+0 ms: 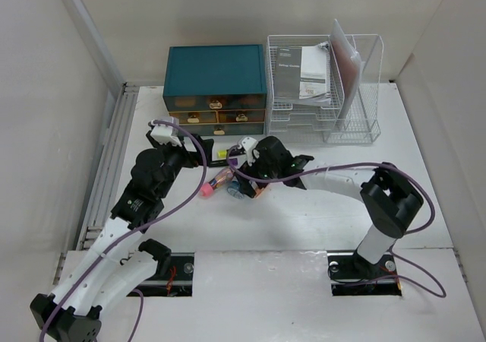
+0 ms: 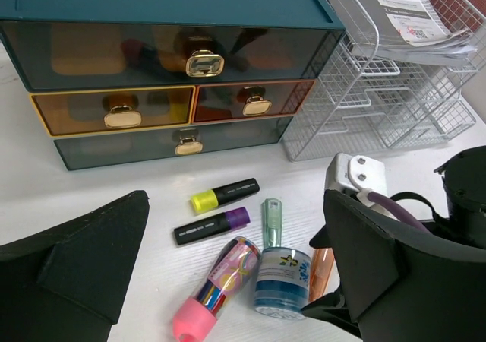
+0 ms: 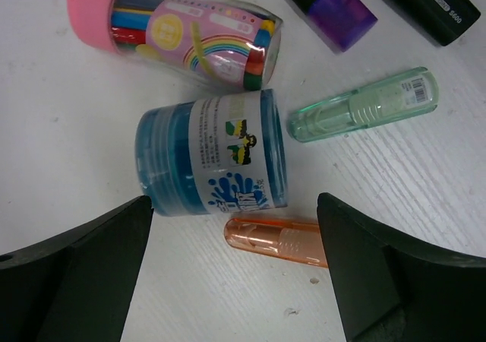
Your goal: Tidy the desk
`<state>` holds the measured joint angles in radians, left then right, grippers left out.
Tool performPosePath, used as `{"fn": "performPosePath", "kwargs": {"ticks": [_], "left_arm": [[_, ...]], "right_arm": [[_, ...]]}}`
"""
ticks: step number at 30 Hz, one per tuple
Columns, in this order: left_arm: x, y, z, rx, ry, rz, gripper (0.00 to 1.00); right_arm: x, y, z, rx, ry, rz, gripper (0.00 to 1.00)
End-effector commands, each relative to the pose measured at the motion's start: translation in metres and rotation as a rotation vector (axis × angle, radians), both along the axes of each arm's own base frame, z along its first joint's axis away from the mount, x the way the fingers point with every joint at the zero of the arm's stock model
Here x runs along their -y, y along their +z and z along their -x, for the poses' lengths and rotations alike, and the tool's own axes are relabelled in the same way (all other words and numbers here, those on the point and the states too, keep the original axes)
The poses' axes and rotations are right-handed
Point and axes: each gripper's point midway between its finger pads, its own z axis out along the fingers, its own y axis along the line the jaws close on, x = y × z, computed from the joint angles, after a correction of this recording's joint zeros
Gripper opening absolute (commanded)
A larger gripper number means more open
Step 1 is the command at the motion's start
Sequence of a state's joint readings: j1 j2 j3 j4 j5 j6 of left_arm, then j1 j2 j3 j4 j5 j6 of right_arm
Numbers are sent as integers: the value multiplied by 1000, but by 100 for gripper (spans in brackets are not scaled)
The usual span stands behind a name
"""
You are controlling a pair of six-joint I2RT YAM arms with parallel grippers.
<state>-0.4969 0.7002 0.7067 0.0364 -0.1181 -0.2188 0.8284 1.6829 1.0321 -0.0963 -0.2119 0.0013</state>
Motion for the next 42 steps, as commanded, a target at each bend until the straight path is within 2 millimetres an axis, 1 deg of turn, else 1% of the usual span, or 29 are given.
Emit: {"fn": "performPosePath", "kwargs": {"ticks": [1, 2, 3, 4, 5, 7, 10, 11, 13, 14, 17, 18, 19, 21, 22, 23, 26, 27, 29, 30, 33, 34, 36, 37, 38, 39, 40, 41, 42], "left_arm": [[-2, 8, -2, 31, 13, 11, 100], [-2, 8, -2, 31, 13, 11, 100], [-2, 8, -2, 31, 13, 11, 100], [-2, 8, -2, 31, 13, 11, 100], [-2, 8, -2, 31, 13, 11, 100], [-2, 8, -2, 31, 13, 11, 100], [-2, 8, -2, 31, 13, 11, 100], [-2, 8, -2, 31, 13, 11, 100], [-3, 8, -2, 34, 13, 3, 100], [-1, 8, -1, 34, 4, 3, 100], [-1, 8, -1, 34, 4, 3, 100], [-1, 8, -1, 34, 4, 3, 100], [-1, 8, -1, 34, 4, 3, 100], [-1, 8, -1, 34, 4, 3, 100], [-1, 8, -1, 34, 4, 3, 100], [-1, 8, -1, 34, 4, 3, 100], [-1, 8, -1, 34, 4, 3, 100], [-1, 8, -1, 34, 4, 3, 100], [-1, 8, -1, 34, 4, 3, 100], [-1, 8, -1, 34, 4, 3, 100], [-1, 8, -1, 34, 4, 3, 100], [-1, 8, -1, 34, 4, 3, 100], [-2, 8, -2, 34, 13, 3, 100], [-3, 8, -2, 34, 13, 3, 100], [-4, 8, -3, 35, 23, 2, 100], [-5, 5, -5, 26, 34, -4, 98], [-5, 1, -5, 14, 35, 2, 98], [-6, 1, -5, 15, 44, 1, 97], [-5, -2, -7, 3, 45, 7, 97]], "right_arm": [[-20, 28, -20, 87, -43, -63, 94], [-22, 26, -22, 85, -43, -60, 94], [-24, 30, -23, 91, -43, -67, 94], [-23, 25, -23, 84, -43, -59, 94], [-26, 20, -19, 77, -32, -51, 94], [-32, 20, -16, 72, -14, -56, 95], [-37, 21, -8, 60, 14, -66, 96], [-37, 25, -8, 67, 14, -74, 97], [-38, 26, -7, 62, 21, -78, 97], [-38, 30, -7, 68, 21, -85, 97], [-38, 30, -7, 68, 21, -85, 97], [-38, 24, -7, 61, 21, -76, 97], [-37, 24, -8, 65, 14, -72, 97], [-36, 11, -10, 47, -2, -47, 97], [-34, 10, -13, 50, -31, -41, 97], [-32, 3, -14, 42, -47, -27, 97], [-33, -2, -17, 26, -69, -22, 97], [-33, -7, -16, 20, -69, -13, 97], [-33, -7, -16, 30, -75, -5, 93], [-33, -7, -16, 30, -75, -5, 86], [-33, 2, -18, 47, -82, -17, 71], [-33, 2, -18, 47, -82, -18, 59], [-33, 13, -20, 74, -83, -31, 45], [-32, 19, -20, 93, -73, -36, 31], [-32, 28, -21, 121, -57, -40, 24], [-32, 48, -22, 156, -52, -71, 19], [-29, 57, -21, 176, -43, -75, 12], [-27, 67, -20, 202, -29, -78, 4], [-24, 97, -20, 254, -12, -101, 0]]}}
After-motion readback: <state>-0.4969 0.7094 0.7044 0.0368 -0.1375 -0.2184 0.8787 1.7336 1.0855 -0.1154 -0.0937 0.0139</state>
